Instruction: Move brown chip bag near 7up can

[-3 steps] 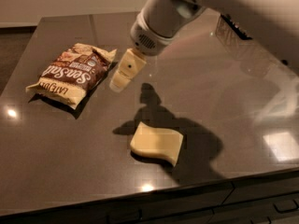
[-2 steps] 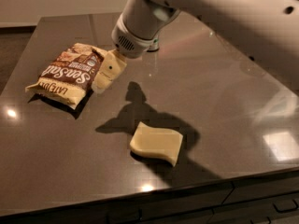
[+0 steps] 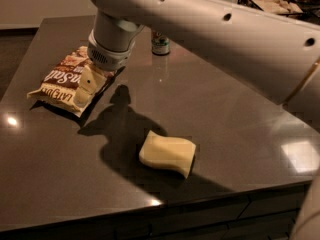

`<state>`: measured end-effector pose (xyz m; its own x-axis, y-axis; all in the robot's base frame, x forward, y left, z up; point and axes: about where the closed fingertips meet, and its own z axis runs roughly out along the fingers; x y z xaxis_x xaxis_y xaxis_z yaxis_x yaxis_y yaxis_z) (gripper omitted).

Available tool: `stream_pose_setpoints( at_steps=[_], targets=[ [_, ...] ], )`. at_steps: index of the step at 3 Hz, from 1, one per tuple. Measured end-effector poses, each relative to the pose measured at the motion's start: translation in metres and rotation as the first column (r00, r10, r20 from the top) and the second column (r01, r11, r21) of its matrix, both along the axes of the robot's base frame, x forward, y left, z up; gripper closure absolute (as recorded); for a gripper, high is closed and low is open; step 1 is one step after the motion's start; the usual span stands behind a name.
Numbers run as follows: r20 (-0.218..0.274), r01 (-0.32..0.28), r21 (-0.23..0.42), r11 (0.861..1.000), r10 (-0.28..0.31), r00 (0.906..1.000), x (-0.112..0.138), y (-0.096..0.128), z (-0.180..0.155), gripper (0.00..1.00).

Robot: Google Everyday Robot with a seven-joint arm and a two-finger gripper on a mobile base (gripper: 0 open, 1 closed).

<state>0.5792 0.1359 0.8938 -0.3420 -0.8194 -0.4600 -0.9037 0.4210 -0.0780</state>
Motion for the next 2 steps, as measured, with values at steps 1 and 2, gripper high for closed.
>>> stream_pose_setpoints(
  at_steps=[1,2],
  targets=[
    [-0.032,0.024,-0.072,0.997,-0.026,0.9991,0.008,0.017,-0.019,0.00],
    [-0.071,0.028,-0.126,0.992,-0.038,0.9968,0.006,0.027,-0.033,0.00]
  ],
)
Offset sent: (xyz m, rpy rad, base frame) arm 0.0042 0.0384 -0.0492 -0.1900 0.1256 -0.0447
